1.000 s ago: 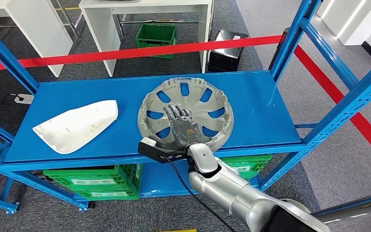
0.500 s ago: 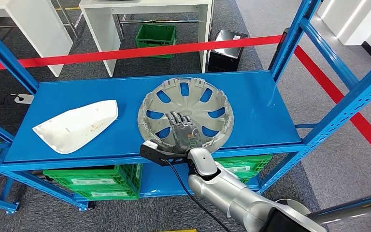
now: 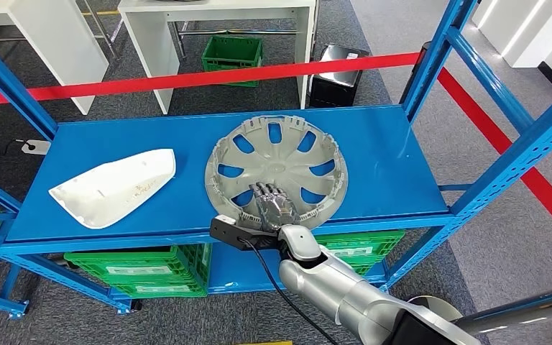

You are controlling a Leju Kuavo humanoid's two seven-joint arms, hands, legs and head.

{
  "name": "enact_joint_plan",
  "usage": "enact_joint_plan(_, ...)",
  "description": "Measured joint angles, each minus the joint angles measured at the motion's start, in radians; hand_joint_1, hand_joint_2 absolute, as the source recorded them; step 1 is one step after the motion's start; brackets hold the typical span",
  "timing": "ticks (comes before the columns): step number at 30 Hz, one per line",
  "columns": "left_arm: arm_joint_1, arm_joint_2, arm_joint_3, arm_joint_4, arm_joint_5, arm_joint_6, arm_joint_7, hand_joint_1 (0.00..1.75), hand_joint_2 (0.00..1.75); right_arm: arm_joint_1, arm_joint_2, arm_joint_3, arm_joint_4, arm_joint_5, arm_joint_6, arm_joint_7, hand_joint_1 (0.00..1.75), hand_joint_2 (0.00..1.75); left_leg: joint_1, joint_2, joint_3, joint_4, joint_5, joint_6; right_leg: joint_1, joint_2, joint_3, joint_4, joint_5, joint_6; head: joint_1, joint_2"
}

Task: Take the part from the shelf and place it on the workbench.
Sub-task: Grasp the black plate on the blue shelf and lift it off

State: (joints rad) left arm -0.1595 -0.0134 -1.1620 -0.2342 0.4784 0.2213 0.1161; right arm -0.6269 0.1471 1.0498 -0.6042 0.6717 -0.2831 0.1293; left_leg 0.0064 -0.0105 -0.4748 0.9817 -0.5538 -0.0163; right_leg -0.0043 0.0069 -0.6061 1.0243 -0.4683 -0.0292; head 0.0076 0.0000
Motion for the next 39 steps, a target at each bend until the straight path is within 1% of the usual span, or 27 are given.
enact_joint_plan(25,0.000,0.000,0.000,0.000,0.000,-0.001,-0.003,0.00,0.00,-0.008,0.002,0.000,0.007,-0.047,0.020,0.009,0.00,1.75,0.000,0.000,0.002,0.000,0.000,0.000,0.000,0.000,0.003,-0.001,0.000,0.001,0.000,0.000)
enact_joint_plan(26,0.000,0.000,0.000,0.000,0.000,-0.001,-0.003,0.00,0.00,-0.008,0.002,0.000,0.007,-0.048,0.020,0.010,0.13,1.75,0.000,0.000,0.002,0.000,0.000,0.000,0.000,0.000,0.003,-0.001,0.000,0.001,0.000,0.000)
enact_joint_plan(29,0.000,0.000,0.000,0.000,0.000,-0.001,-0.003,0.00,0.00,-0.008,0.002,0.000,0.008,-0.053,0.021,0.010,1.44,1.75,0.000,0.000,0.002,0.000,0.000,0.000,0.000,0.000,0.003,-0.001,0.000,0.001,0.000,0.000)
enact_joint_plan(30,0.000,0.000,0.000,0.000,0.001,-0.001,-0.003,0.00,0.00,-0.009,0.002,0.000,0.009,-0.058,0.021,0.011,1.75,1.75,0.000,0.000,0.002,0.000,0.000,0.000,0.000,0.000,0.003,-0.001,0.000,0.001,0.000,0.000)
enact_joint_plan(39,0.000,0.000,0.001,0.000,0.002,0.000,-0.012,0.00,0.00,-0.008,0.001,0.002,0.013,-0.098,0.027,0.010,1.75,1.75,0.000,0.000,0.004,0.000,0.000,0.000,0.000,0.000,0.006,-0.002,0.001,0.001,0.000,0.000)
